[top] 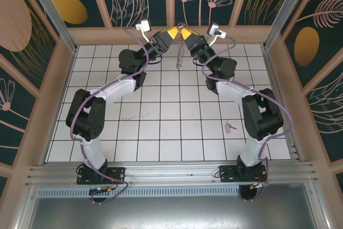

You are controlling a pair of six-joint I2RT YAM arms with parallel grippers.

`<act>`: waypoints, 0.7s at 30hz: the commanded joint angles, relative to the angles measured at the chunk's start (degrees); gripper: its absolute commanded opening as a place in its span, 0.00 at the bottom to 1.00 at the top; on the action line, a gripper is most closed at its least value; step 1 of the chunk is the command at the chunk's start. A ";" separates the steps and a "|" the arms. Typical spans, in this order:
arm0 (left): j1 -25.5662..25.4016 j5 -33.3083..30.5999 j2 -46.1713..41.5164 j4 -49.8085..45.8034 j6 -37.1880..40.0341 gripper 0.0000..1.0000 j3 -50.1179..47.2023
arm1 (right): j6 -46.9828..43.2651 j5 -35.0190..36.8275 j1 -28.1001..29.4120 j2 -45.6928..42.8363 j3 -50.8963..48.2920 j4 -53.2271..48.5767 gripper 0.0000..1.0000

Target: Put the keys on the keyring

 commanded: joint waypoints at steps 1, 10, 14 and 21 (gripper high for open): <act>0.05 -0.03 -0.94 1.46 1.03 0.40 0.99 | 0.97 -0.41 0.51 -0.68 1.71 9.76 0.00; -0.09 0.91 0.52 1.38 0.46 0.37 3.30 | 1.47 -0.56 0.58 -0.21 1.75 9.80 0.00; -0.18 0.86 0.87 1.07 0.55 0.37 3.54 | 1.41 -0.68 0.63 -0.18 1.75 9.78 0.00; -0.27 0.58 1.62 0.89 0.64 0.38 3.82 | 1.52 -0.91 0.69 -0.08 1.74 9.74 0.00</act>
